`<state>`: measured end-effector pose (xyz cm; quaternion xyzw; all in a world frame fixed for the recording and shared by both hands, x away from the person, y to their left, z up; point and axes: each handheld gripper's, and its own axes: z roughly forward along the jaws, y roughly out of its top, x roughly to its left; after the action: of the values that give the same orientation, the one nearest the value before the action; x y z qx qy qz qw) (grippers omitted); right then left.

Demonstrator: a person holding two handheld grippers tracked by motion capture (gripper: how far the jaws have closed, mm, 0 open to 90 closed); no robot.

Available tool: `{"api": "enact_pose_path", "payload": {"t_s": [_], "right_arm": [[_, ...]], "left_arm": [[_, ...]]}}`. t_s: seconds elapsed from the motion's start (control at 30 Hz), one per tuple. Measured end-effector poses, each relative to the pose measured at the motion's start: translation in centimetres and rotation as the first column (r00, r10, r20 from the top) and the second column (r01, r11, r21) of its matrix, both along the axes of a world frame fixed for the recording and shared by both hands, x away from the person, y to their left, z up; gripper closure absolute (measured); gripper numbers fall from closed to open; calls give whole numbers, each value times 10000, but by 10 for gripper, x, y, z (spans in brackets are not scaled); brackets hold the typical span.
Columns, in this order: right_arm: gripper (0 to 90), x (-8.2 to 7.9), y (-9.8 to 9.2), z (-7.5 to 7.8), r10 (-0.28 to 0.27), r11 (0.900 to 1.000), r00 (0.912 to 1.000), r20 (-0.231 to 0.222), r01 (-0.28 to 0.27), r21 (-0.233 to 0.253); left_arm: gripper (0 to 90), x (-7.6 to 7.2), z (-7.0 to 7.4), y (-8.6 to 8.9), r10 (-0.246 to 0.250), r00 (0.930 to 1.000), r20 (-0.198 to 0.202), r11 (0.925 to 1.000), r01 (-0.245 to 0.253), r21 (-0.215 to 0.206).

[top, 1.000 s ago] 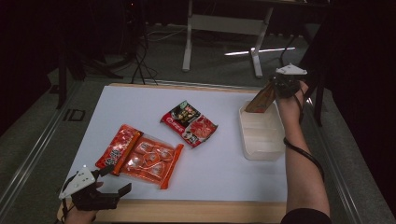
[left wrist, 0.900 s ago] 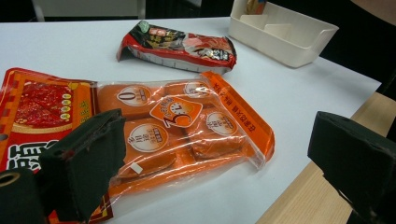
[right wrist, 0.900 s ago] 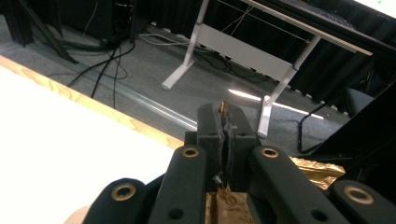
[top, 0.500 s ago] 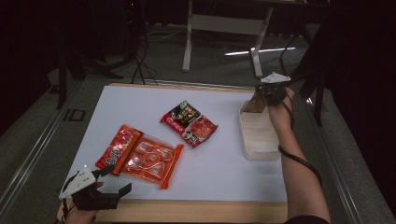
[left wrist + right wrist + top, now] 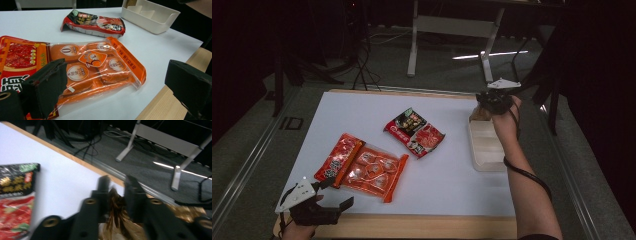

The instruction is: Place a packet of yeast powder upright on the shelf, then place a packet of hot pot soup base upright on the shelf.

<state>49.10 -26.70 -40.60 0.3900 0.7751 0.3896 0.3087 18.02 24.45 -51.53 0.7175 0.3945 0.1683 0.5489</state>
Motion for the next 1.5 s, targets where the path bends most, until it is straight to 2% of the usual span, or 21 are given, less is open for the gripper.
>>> {"api": "enact_pose_path", "payload": {"t_s": [0.1,0.33,0.47,0.53,0.63,0.7,0.73,0.77,0.8,0.83,0.87,0.9,0.93,0.97,1.0,1.1,1.17,1.27,1.3,1.4,1.5], "right_arm": [[571,-5,0,8,70,9988,10000,30,-71,489],[433,-25,3,25,201,9959,9971,733,-265,869],[338,-37,5,33,375,9912,9959,827,-476,1235],[289,-44,8,35,535,9869,9959,731,-639,1481],[182,-58,11,36,879,9746,9933,753,-1014,1996],[143,-67,13,36,1065,9674,9911,795,-1218,2222],[143,-67,13,36,1065,9674,9911,795,-1218,2222],[129,-73,14,36,1225,9601,9887,866,-1402,2420],[126,-87,15,33,1411,9488,9852,976,-1627,2707],[126,-87,15,33,1411,9488,9852,976,-1627,2707],[136,-99,15,29,1746,9340,9794,1011,-1973,2979],[139,-107,15,26,1878,9275,9772,991,-2097,3093],[139,-107,15,26,1878,9275,9772,991,-2097,3093],[141,-113,16,24,2046,9253,9741,964,-2246,3057],[142,-126,16,18,2212,9236,9690,1101,-2444,2953],[151,-142,15,12,2411,9218,9626,1234,-2669,2810],[152,-151,14,10,2355,9218,9619,1387,-2663,2818],[152,-160,16,7,2565,9131,9568,1371,-2863,2903],[152,-163,17,6,2572,9184,9564,1383,-2865,2730],[151,-171,21,4,2663,9188,9543,1353,-2938,2635],[144,-181,25,5,2794,9151,9499,1401,-3076,2607]], "left_arm": [[43,0,0,0,-31,10000,-7,10000,31,2],[43,3,0,-3,-172,9999,-3,9999,172,-9],[43,5,0,-5,-269,9996,-2,9996,269,-11],[43,6,0,-6,-302,9995,12,9995,302,-24],[43,7,0,-7,-328,9995,38,9994,328,-48],[43,7,0,-7,-322,9995,56,9995,322,28],[43,7,0,-7,-322,9995,56,9995,322,28],[43,7,1,-8,-347,9994,80,9994,346,95],[43,7,1,-9,-279,9994,189,9996,278,87],[43,7,1,-9,-279,9994,189,9996,278,87],[43,7,1,-9,-253,9994,225,9997,252,79],[44,7,2,-9,-237,9992,318,9996,233,127],[44,7,2,-9,-237,9992,318,9996,233,127],[44,7,3,-11,-230,9993,300,9997,229,29],[44,8,4,-12,-308,9992,259,9995,310,-83],[52,9,6,-17,-437,9990,99,9987,439,-264],[52,11,9,-22,-673,9977,-48,9975,672,-233],[52,16,12,-31,-965,9950,-249,9951,959,-256],[52,19,12,-33,-1019,9943,-305,9943,1008,-349],[52,28,15,-39,-1051,9937,-398,9944,1046,-142],[52,38,17,-42,-1144,9923,-471,9934,1139,-132]]}}
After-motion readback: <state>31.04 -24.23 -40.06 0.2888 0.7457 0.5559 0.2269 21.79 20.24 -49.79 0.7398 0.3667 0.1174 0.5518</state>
